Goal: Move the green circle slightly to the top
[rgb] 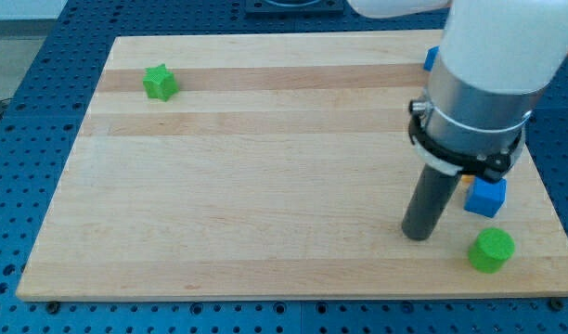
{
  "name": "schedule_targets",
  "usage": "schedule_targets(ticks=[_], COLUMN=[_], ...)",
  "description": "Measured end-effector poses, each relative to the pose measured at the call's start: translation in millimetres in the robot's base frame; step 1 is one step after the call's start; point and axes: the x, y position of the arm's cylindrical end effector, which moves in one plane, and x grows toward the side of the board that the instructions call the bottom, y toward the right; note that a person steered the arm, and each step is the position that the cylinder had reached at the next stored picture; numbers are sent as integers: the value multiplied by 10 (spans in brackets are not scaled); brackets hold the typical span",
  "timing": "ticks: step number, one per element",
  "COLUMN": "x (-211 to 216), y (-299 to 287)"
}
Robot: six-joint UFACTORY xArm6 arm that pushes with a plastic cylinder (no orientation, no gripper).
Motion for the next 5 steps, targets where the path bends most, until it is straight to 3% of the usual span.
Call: schedule_targets(ticks=[1,5], x=[455,506], y=[-31,550])
